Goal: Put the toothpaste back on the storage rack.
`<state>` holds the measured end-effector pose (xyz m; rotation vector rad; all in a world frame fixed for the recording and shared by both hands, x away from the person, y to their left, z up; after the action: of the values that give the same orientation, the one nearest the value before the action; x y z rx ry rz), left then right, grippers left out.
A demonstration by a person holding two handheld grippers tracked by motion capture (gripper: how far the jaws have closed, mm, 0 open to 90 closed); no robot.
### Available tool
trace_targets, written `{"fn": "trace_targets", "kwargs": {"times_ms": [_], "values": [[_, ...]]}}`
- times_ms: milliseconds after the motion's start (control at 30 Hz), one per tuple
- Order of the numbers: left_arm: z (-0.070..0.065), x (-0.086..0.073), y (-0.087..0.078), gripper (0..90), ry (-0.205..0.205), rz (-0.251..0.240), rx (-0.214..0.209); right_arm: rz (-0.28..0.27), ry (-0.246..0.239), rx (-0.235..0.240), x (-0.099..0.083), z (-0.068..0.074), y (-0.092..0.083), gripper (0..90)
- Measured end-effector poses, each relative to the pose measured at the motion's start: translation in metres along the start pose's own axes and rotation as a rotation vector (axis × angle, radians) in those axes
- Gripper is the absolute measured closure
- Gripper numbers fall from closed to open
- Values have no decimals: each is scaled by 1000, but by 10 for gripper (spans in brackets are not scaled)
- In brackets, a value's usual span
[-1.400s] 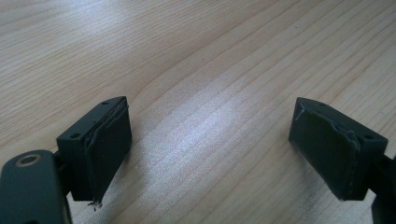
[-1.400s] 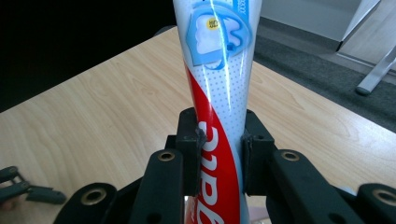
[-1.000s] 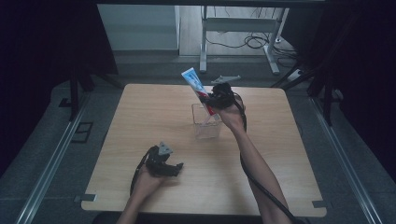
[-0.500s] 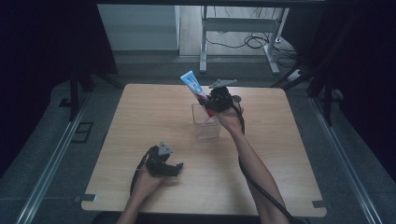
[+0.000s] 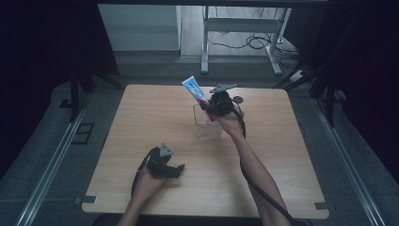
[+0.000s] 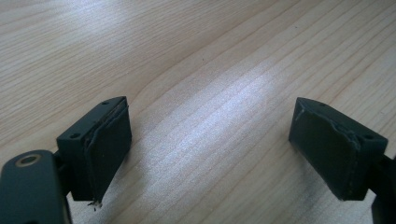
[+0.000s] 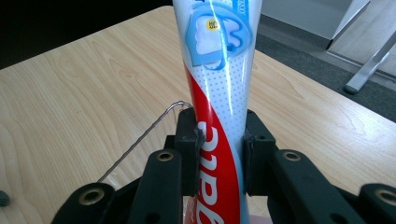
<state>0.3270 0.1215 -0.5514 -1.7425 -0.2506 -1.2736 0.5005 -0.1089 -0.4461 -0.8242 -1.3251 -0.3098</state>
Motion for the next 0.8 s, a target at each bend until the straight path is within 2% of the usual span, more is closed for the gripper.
{"fn": "trace_targets", "kwargs": {"times_ms": [367, 800], "values": [[0, 0, 0, 131, 2, 0, 0, 16, -5, 1, -2, 1, -2, 708], [0, 0, 0, 131, 1, 0, 0, 70, -22, 5, -8, 4, -1, 691]]}}
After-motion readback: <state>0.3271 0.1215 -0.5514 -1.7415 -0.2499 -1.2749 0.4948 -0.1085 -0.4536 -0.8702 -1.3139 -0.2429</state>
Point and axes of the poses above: each handheld gripper's, and its own axes: y roughly forward along the jaws, x roughly out of its top, z roughly to its left, the point moved 1 cm from there along y, roughly forward along the jaws, and after that the axes turned 13 degrees about -z, right-handed, at the moved point
